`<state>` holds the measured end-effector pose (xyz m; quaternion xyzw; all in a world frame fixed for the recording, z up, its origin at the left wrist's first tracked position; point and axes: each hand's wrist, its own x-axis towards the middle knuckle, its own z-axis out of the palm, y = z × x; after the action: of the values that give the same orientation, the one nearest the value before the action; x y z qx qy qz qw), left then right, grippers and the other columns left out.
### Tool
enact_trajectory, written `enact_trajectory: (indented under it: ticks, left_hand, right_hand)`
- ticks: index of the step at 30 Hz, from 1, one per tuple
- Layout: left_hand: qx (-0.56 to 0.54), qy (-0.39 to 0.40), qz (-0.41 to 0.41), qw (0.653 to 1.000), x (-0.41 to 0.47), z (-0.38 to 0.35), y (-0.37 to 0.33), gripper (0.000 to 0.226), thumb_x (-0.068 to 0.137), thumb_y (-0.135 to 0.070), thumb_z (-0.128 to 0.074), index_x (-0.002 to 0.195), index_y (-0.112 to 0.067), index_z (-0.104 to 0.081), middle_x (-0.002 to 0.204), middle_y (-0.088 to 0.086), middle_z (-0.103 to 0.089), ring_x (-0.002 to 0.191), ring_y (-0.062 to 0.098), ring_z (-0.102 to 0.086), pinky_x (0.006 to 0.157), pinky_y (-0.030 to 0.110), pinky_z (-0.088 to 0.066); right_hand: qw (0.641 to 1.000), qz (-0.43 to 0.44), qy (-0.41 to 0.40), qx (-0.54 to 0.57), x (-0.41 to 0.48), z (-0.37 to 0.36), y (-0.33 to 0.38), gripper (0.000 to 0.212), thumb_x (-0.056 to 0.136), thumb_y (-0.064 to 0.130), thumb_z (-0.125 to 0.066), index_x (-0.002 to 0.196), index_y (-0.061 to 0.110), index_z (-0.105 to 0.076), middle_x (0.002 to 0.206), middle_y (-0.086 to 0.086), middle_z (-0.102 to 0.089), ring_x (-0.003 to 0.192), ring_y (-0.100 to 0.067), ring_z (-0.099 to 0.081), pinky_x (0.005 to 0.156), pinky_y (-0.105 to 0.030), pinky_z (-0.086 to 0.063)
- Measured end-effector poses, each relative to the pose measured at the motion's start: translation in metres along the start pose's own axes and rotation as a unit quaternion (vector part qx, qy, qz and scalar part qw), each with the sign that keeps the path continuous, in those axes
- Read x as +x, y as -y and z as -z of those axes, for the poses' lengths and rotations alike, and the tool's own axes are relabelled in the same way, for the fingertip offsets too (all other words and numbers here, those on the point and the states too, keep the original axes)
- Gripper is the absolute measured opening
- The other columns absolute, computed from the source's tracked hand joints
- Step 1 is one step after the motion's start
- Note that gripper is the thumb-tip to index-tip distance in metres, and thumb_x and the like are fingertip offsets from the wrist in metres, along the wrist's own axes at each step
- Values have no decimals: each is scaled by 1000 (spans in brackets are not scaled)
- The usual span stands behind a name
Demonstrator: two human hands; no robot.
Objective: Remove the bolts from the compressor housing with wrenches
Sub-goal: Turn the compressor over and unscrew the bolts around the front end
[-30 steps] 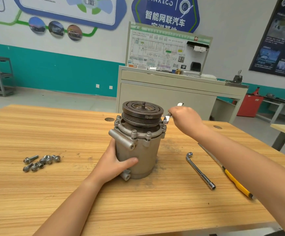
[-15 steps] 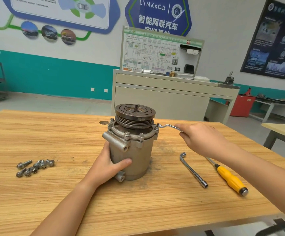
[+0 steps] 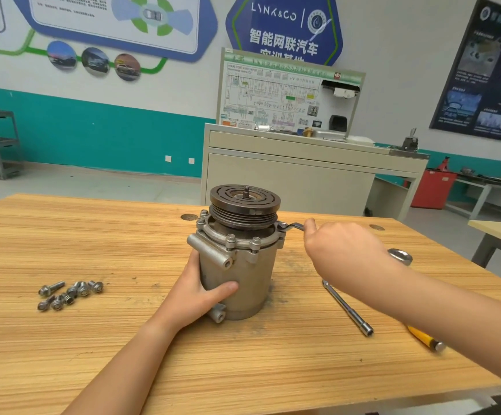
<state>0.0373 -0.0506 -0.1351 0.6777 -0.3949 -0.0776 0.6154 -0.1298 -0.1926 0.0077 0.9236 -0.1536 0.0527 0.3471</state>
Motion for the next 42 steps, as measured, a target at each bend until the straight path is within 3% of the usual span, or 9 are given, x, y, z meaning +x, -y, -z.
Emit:
enact_trajectory:
  ticks: [3,8,13,19,21,25,29,34,42]
  left_hand:
    - [1,3,5,1000,1,1,2,64,74,-22,-78,115,-46,-35,120,-26,-49,102,-26,-46,75,-3,-37]
    - [-4,10,11,1000,0,1,-2,67,62,-42,-76,115,-47,-34,122,-27,-49,104,-25,-45,76,-2,-38]
    - [5,3,1,1000,1,1,-2,72,65,-38,-80,117,-50,-32,123,-29,-47,106,-26,-43,78,-4,-35]
    - [9,-5,-1,1000,-1,0,-4,71,59,-45,-77,116,-50,-34,119,-31,-48,106,-25,-44,77,-4,-35]
    - [8,-3,-2,1000,-1,0,-4,69,62,-38,-76,116,-49,-34,120,-30,-49,106,-24,-45,78,-3,-36]
    - [13,2,-9,1000,-1,1,-3,66,74,-25,-78,117,-48,-33,122,-29,-47,106,-24,-44,79,-3,-36]
    - [13,-5,-9,1000,1,-1,-3,58,81,-20,-72,114,-48,-33,121,-29,-44,103,-28,-43,77,-4,-35]
    - [1,-2,-2,1000,0,-1,-4,56,81,-23,-71,114,-49,-33,122,-29,-45,104,-26,-44,78,-1,-38]
    - [-9,-4,8,1000,-2,-2,-5,55,79,-27,-71,115,-46,-34,122,-25,-48,104,-23,-47,78,2,-41]
  right_hand:
    - [999,14,-18,29,6,-14,-25,48,91,4,-35,138,12,-25,63,4,-38,50,-11,-33,42,-24,-28]
    - [996,13,-63,61,34,-42,-45,41,88,-1,-42,121,20,-33,68,3,-38,60,-17,-44,52,-29,-42]
    - [983,-1,-142,116,77,-70,-31,32,91,-1,-39,119,12,-47,102,-5,-62,93,-23,-57,76,-33,-50]
    - [962,22,-201,183,102,-70,-16,36,93,3,-38,126,11,-52,124,-6,-59,115,-21,-53,93,-31,-43]
    - [958,-11,-200,204,95,-70,-21,36,95,5,-38,129,10,-48,120,-11,-61,110,-25,-56,89,-35,-46]
    - [907,-132,-208,342,61,-66,-31,36,99,21,-35,133,9,-39,84,-8,-62,73,-29,-59,59,-36,-46]
    - [935,-64,-260,231,14,-55,-33,41,91,7,-54,131,2,-47,67,-12,-60,44,-30,-51,37,-32,-39]
    - [990,-74,-80,84,-5,-33,-28,66,92,6,-38,146,24,-4,69,4,-43,60,-17,-45,42,-24,-25]
    - [989,-83,-14,123,-6,-8,-10,67,86,-2,-36,144,21,-13,60,3,-35,50,-14,-30,41,-27,-22]
